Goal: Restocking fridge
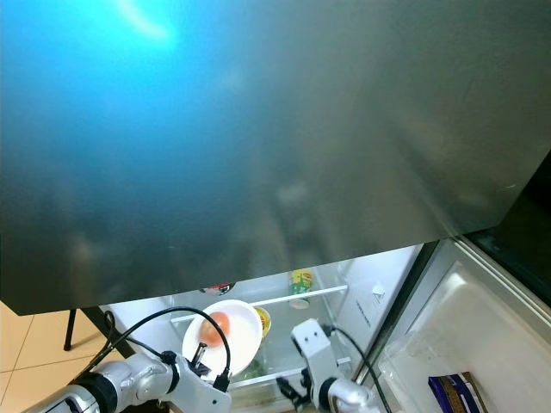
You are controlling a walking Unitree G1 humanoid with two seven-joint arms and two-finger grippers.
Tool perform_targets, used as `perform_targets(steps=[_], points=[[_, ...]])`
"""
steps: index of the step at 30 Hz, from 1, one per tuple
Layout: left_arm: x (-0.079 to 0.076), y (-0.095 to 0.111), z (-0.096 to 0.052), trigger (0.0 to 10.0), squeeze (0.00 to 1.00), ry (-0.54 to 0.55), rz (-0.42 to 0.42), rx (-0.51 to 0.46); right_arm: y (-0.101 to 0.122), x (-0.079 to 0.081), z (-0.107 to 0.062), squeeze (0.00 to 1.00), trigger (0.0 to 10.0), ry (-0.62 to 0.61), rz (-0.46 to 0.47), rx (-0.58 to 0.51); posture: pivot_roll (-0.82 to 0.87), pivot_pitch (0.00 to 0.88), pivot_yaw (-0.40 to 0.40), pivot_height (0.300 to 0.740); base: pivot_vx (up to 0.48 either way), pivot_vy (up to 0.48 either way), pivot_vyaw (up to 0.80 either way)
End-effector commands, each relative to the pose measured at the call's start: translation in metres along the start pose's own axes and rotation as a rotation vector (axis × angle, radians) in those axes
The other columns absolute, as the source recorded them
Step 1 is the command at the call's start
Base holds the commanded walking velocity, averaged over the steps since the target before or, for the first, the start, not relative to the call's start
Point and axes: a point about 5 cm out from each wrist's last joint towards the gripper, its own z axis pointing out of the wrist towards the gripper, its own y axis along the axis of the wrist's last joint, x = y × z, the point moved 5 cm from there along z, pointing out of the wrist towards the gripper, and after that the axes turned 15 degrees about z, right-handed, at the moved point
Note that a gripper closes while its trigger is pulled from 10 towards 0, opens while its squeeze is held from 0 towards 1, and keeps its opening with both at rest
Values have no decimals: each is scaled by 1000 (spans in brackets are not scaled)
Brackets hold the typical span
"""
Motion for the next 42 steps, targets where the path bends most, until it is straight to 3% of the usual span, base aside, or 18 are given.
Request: perform_targets(steps=[1, 11, 19, 26, 42], points=[[2, -13, -6, 10000, 0, 7, 32, 29, 14, -2, 1, 0, 10000, -11, 9, -56, -94, 0, 47, 740, 0, 0, 0], [-1, -27, -10, 10000, 0, 11, 27, 89, 33, -8, 1, 0, 10000, -40, 31, -109, -116, 0, 55, 725, 0, 0, 0], [10, -37, -14, 10000, 0, 61, 59, 114, 36, -7, 1, 0, 10000, -28, 22, -120, -119, 0, 59, 695, 0, 0, 0], [22, -32, -12, 10000, 0, 99, 66, 96, 37, -2, 3, 0, 10000, -9, 19, -127, -125, 0, 68, 665, 0, 0, 0], [24, -21, -6, 10000, 0, 112, 88, 68, 37, 2, 4, 0, 10000, 0, 20, -136, -129, 0, 80, 605, 0, 0, 0]])
